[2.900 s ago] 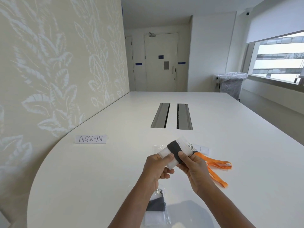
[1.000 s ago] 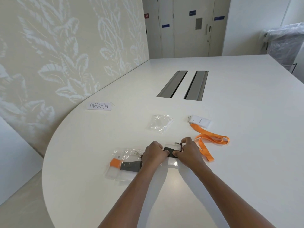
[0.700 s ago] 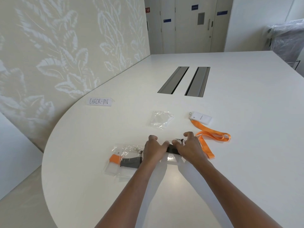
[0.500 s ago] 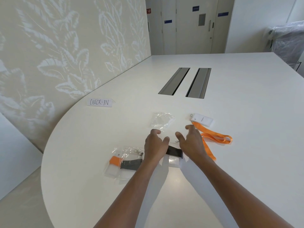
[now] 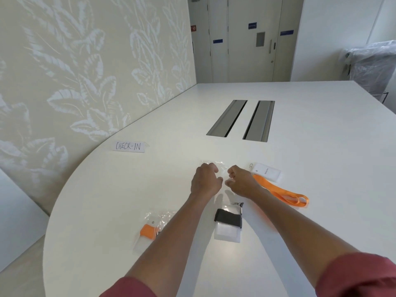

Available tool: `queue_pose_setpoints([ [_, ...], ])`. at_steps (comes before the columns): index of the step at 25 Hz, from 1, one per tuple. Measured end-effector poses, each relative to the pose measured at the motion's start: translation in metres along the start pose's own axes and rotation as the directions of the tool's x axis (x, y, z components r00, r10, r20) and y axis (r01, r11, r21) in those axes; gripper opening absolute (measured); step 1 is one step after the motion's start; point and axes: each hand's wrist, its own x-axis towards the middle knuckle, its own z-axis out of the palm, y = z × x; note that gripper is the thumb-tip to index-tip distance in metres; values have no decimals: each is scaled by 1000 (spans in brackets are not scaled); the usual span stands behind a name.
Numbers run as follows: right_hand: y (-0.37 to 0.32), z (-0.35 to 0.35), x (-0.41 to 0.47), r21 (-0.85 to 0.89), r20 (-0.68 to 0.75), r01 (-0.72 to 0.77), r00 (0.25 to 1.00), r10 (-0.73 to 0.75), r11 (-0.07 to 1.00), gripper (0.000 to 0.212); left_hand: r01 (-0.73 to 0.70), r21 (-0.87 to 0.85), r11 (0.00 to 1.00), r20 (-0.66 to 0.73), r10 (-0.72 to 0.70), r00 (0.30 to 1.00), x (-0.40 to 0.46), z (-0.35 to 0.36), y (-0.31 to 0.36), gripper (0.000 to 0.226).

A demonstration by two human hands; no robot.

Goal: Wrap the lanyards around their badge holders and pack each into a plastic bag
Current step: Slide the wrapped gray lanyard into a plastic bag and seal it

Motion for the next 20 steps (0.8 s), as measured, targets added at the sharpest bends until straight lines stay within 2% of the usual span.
queue_pose_setpoints([
  [3,10,11,7,-5,-20,30,999,-30,1000,58,-22,142,990,26,18,999,15,12,0,54],
  [5,17,19,7,22,-48,40,998,-39,999,66,16,243,970,52,-30,998,22,20,-4,67],
  [9,26,19,16,192,-80,18,997,-2,981,53,76,332,940,81,-108,991,35,27,-13,75],
  [15,30,20,19,277,-91,3,996,23,961,45,54,349,936,77,-86,993,35,28,-17,61],
  [20,31,21,19,329,-106,2,994,35,944,40,40,412,910,-18,-36,999,26,24,-19,25],
])
